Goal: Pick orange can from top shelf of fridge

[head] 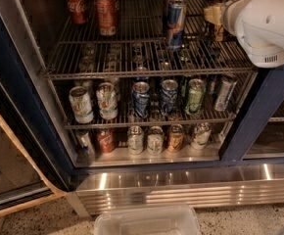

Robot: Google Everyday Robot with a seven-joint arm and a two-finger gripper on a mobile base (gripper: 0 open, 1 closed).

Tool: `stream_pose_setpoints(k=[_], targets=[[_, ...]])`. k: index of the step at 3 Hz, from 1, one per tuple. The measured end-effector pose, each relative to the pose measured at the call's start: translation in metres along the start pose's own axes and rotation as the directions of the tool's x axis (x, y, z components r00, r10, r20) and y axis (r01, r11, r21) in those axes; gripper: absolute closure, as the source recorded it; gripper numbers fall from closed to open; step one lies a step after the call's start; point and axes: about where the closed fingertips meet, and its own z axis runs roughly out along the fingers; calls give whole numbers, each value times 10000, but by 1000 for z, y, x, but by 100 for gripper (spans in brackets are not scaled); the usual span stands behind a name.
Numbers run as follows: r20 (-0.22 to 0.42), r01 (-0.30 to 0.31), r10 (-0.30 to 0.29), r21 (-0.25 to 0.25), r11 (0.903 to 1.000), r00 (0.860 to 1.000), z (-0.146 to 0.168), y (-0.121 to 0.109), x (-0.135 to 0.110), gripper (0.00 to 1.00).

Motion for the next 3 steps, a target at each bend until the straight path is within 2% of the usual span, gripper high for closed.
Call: stream_pose_setpoints(k=[2,3], targets=[[-59,124,-124,-72,9999,9999,-4,0,3,100],[-88,437,-439,-204,9988,9990,-17,4,10,100]])
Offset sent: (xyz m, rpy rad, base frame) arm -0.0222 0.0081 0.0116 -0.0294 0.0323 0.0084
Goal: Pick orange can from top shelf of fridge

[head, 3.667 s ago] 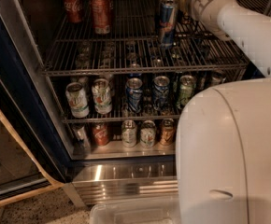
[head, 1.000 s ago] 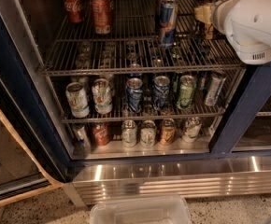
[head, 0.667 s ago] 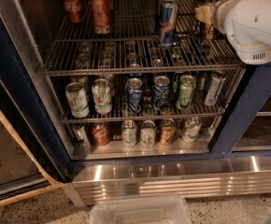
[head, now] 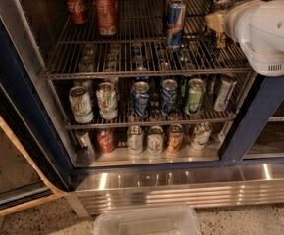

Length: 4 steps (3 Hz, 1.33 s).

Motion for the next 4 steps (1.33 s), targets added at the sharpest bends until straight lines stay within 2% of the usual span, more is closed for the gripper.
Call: stream_pose_setpoints(k=[1,2,3,4], targets=[[-57,378,-378,-39,9993,9993,-17,8,6,100],[242,833,-834,73,9965,9962,-44,16,-12,100],[1051,1541,-1551,174,9879,9823,-94,28,-65,100],[1051,1541,-1551,174,9879,9823,-94,28,-65,100]])
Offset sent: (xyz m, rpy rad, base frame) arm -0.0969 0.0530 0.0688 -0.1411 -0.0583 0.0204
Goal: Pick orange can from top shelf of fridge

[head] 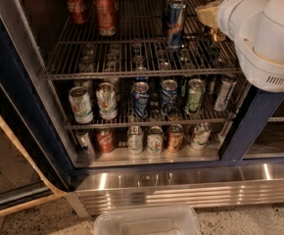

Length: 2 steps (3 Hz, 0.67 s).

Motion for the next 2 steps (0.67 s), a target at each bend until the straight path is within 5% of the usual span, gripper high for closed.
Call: stream_pose_setpoints(k=[2], targets=[[-17,-178,177,-955,9953,9998,-26,24,-8,100]])
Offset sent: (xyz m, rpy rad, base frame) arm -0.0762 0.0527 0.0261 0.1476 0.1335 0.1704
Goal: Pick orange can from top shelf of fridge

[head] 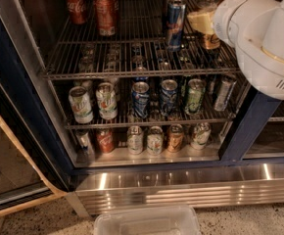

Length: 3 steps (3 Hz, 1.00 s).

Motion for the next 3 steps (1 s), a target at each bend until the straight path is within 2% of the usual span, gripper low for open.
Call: stream_pose_setpoints(k=[1,2,3], targets=[[93,-657,664,-569,9962,9978,-32,21,-14,100],[254,-1169,1202,-1045,9876,9924,-64,38,-30,100],[170,-1467,1497,-1166,9823,9886,-65,42,-31,100]])
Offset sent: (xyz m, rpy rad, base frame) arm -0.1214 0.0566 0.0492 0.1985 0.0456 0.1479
